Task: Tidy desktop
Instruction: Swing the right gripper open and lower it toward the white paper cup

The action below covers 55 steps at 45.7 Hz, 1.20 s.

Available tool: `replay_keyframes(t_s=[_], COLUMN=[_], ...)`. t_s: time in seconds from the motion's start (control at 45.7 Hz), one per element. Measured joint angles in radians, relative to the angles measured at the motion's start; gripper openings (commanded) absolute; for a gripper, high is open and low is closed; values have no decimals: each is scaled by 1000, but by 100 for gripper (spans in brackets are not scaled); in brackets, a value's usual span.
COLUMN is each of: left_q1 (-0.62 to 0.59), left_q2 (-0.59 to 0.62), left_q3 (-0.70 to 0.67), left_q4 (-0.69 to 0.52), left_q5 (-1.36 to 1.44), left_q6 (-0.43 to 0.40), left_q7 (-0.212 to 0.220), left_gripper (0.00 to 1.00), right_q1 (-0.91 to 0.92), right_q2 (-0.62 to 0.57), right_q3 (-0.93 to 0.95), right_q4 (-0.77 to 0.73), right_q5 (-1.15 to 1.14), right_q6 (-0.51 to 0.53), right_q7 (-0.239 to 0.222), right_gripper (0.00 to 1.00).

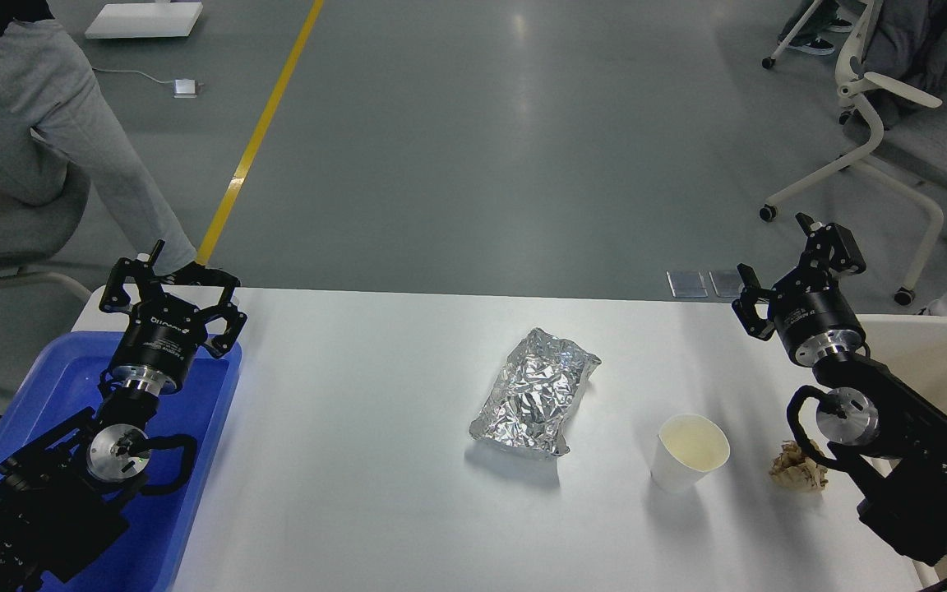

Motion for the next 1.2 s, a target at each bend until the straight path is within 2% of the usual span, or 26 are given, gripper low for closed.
replay_keyframes(t_s=[0.066,0.241,0.372,0.503,0.832,1.204], left_q1=[0,0,0,0,0,-1], left_q2=[0,0,0,0,0,0], left_q3=[0,0,0,0,0,0], left_q4=[0,0,0,0,0,-1], left_q5=[0,0,0,0,0,0], left_q6=[0,0,0,0,0,0], left_q7=[0,0,0,0,0,0], left_gripper=[100,100,100,100,100,100], right_q1=[5,18,43,83,285,416], right_q2=[-2,-19,-63,-134,-311,-407], right_q3=[-8,-18,-54,-143,-524,-808], right_q4=[12,52,100,179,341,531], right_q5=[0,-6,-34,-81,-240,-630], right_q6=[3,8,16,26,40,74], right_q7=[-28,-141,-187,-215,-285,-349], right_gripper=[100,100,100,100,100,100])
